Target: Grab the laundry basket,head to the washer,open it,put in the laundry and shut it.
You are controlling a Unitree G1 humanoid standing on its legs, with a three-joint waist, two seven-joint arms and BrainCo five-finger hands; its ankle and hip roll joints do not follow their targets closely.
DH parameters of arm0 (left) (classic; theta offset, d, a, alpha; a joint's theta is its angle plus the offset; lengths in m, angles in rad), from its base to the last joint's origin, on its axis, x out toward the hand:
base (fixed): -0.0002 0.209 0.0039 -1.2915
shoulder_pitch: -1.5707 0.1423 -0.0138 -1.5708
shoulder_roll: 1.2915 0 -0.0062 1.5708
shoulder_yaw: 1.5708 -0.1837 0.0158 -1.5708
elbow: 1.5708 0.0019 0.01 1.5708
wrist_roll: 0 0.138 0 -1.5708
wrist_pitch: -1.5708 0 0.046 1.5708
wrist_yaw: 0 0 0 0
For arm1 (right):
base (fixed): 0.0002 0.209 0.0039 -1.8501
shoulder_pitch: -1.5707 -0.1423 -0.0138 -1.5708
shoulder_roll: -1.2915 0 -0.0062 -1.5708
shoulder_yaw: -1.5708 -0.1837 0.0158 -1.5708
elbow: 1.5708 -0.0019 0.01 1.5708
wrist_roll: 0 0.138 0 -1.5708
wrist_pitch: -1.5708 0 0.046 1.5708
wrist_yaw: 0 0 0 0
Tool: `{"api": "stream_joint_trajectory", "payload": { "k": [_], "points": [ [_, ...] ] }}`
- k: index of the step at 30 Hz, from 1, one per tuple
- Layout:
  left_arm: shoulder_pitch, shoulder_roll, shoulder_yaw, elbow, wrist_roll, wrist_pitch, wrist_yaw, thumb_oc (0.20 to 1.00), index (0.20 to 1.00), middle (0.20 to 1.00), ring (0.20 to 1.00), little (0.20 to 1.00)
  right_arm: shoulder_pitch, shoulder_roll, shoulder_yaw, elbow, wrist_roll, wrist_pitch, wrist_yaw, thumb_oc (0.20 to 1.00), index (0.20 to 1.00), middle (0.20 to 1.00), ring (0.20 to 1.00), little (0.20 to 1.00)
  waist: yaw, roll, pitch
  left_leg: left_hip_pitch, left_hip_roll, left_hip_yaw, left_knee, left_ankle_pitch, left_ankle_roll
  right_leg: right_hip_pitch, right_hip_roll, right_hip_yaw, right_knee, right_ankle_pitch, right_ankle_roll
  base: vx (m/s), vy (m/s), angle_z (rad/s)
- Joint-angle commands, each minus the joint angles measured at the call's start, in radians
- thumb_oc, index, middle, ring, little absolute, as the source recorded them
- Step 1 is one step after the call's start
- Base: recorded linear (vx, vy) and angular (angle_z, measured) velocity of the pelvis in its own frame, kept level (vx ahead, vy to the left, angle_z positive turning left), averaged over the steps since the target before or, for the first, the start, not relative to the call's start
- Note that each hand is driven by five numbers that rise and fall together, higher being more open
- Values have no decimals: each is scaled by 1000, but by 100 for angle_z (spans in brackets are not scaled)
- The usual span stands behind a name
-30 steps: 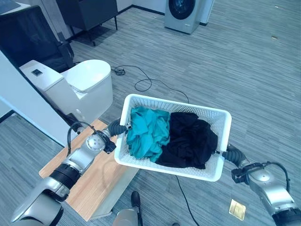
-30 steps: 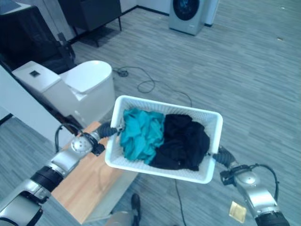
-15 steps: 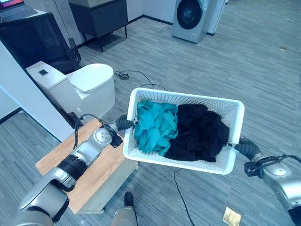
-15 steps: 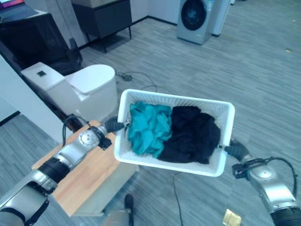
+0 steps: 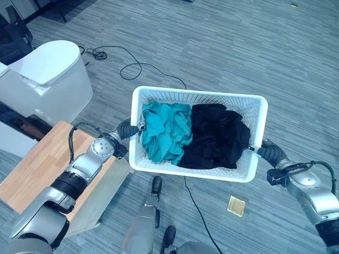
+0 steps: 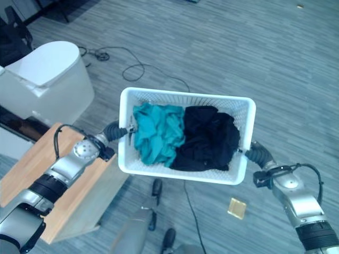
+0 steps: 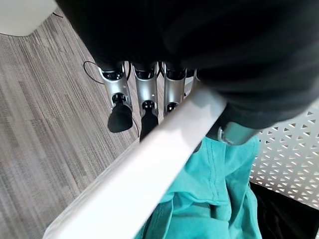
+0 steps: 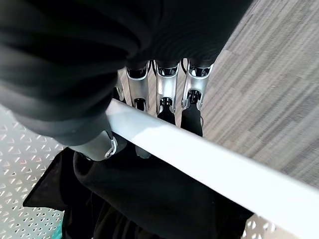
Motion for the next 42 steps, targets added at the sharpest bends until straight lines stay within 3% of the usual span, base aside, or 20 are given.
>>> {"api": "stream_joint_trajectory", "payload": {
  "k": [1, 4, 5, 7, 11, 12, 16, 19, 23, 25, 26, 27, 28, 29, 32, 34, 37, 38, 39, 42],
  "points": [
    [-84, 71, 113, -26, -7, -100, 48, 200, 200, 200, 200, 200, -43, -9, -59, -61, 36, -115, 2, 200, 200, 200, 200, 200, 42, -38, -134, -7, 17, 42, 81, 14, -8, -16, -82, -13, 154, -88, 83, 612, 145, -27],
    [-66, 94, 119, -33, -11, -99, 52, 200, 200, 200, 200, 200, -54, 37, -27, -52, 26, -112, 9, 200, 200, 200, 200, 200, 59, -86, -152, 14, -20, 93, 143, -60, 31, -21, -116, -18, 249, -19, 133, 365, 138, -13],
    [-85, 93, 100, -34, -3, -99, 55, 200, 200, 200, 200, 200, -83, 63, -1, -24, 17, -118, 8, 200, 200, 200, 200, 200, 65, -100, -153, 41, -36, 113, 150, -99, 55, -72, -136, -24, 392, 92, 207, 503, 234, -10],
    [-119, 94, 74, -33, 6, -95, 57, 200, 200, 200, 200, 200, -104, 70, -3, -14, 1, -111, 3, 200, 200, 200, 200, 200, 46, -91, -134, 91, -34, 113, 160, -139, 72, -140, -171, -41, 592, 184, 275, 371, 189, -5],
    [-192, 82, 35, 8, 33, -78, 57, 200, 200, 200, 200, 200, -134, 78, -7, 5, -20, -101, -6, 200, 200, 200, 200, 200, 12, -47, -101, 146, -9, 113, 179, -174, 92, -232, -221, -109, 801, 207, 288, 268, 76, 40],
    [-237, 78, 16, 39, 32, -71, 60, 200, 200, 200, 200, 200, -134, 77, -15, -1, -29, -97, -3, 200, 200, 200, 200, 200, -8, -19, -87, 216, -2, 114, 163, -196, 85, -291, -288, -179, 808, 152, 259, 237, 58, 57],
    [-245, 88, 12, 58, 37, -72, 53, 200, 200, 200, 200, 200, -138, 72, -8, -4, -36, -94, 4, 200, 200, 200, 200, 200, -40, 35, -84, 308, 13, 96, 131, -223, 68, -364, -309, -209, 616, 26, 172, 374, 21, 36],
    [-204, 66, 50, 84, 60, -89, 64, 200, 200, 200, 200, 200, -92, 85, -12, -38, -40, -83, 26, 200, 200, 200, 200, 200, -93, 55, -85, 401, 16, 44, 126, -305, 42, -478, -339, 22, 132, 178, 218, 754, -159, 41],
    [-200, 23, 33, 122, 99, -102, 55, 200, 200, 200, 200, 200, -23, 62, -55, -73, -33, -78, 47, 200, 200, 200, 200, 200, -151, 43, -126, 503, 38, -11, 174, -343, 12, -469, -302, 91, 147, 251, 228, 717, -215, 71],
    [-182, 17, 29, 120, 87, -109, 58, 200, 200, 200, 200, 200, -22, 39, -61, -70, -15, -81, 40, 200, 200, 200, 200, 200, -172, 58, -149, 504, 89, -28, 255, -291, -10, -466, -243, 110, 209, 221, 205, 622, -340, 64],
    [-188, 22, 16, 105, 67, -95, 46, 200, 200, 200, 200, 200, -29, 22, -80, -65, 22, -90, 11, 200, 200, 200, 200, 200, -179, 62, -143, 397, 192, -12, 557, -132, -30, -417, -195, 81, 245, 171, 141, 441, -373, 1],
    [-189, 22, 15, 105, 67, -94, 45, 200, 200, 200, 200, 200, -29, 23, -81, -66, 22, -90, 11, 200, 200, 200, 200, 200, -181, 60, -146, 388, 191, -15, 562, -131, -30, -421, -197, 79, 243, 174, 140, 613, -614, 2],
    [-199, 33, 8, 96, 58, -81, 46, 200, 200, 200, 200, 200, -39, 33, -75, -60, 52, -97, -15, 200, 200, 200, 200, 200, -172, 46, -147, 332, 277, 0, 756, -35, -18, -352, -140, 54, 233, 115, 82, 484, -522, 37],
    [-213, 42, 2, 94, 52, -70, 45, 200, 200, 200, 200, 200, -50, 37, -68, -57, 62, -103, -21, 200, 200, 200, 200, 200, -154, 42, -132, 278, 318, -11, 901, -36, -16, -313, -102, 46, 230, 89, 51, 608, -648, 43],
    [-236, 50, -12, 84, 32, -60, 48, 200, 200, 200, 200, 200, -64, 40, -59, -60, 66, -102, -47, 200, 200, 200, 200, 200, -125, 14, -104, 163, 357, 34, 966, -64, -3, -244, -81, 29, 225, 50, 25, 307, -279, -2],
    [-264, 36, -29, 88, 31, -61, 50, 200, 200, 200, 200, 200, -68, 56, -52, -80, 77, -116, -56, 200, 200, 200, 200, 200, -105, 0, -87, 68, 300, 46, 861, -125, -14, -205, -68, 15, 213, 32, 37, 407, -131, 22],
    [-276, 22, -36, 97, 45, -63, 52, 200, 200, 200, 200, 200, -47, 74, -46, -115, 68, -116, -40, 200, 200, 200, 200, 200, -77, -22, -90, 35, 229, 98, 481, -153, -13, -171, -91, 10, 198, 9, 68, 295, 64, 12],
    [-277, 21, -37, 98, 45, -64, 53, 200, 200, 200, 200, 200, -46, 75, -46, -115, 68, -117, -40, 200, 200, 200, 200, 200, -76, -28, -90, 46, 221, 104, 463, -145, -11, -169, -98, 12, 198, 9, 70, 383, 98, -8],
    [-282, 5, -40, 101, 57, -73, 53, 200, 200, 200, 200, 200, -50, 85, -40, -112, 67, -129, -45, 200, 200, 200, 200, 200, -49, -16, -94, 24, 174, 98, 183, -42, -22, -138, -84, 0, 194, -3, 76, 371, 106, -25],
    [-291, -21, -52, 117, 66, -75, 57, 200, 200, 200, 200, 200, -67, 105, -24, -99, 63, -140, -48, 200, 200, 200, 200, 200, -24, -11, -97, 9, 132, 59, 18, -11, -33, -101, -72, -4, 210, -48, 76, 454, 113, -44]
  ]
}}
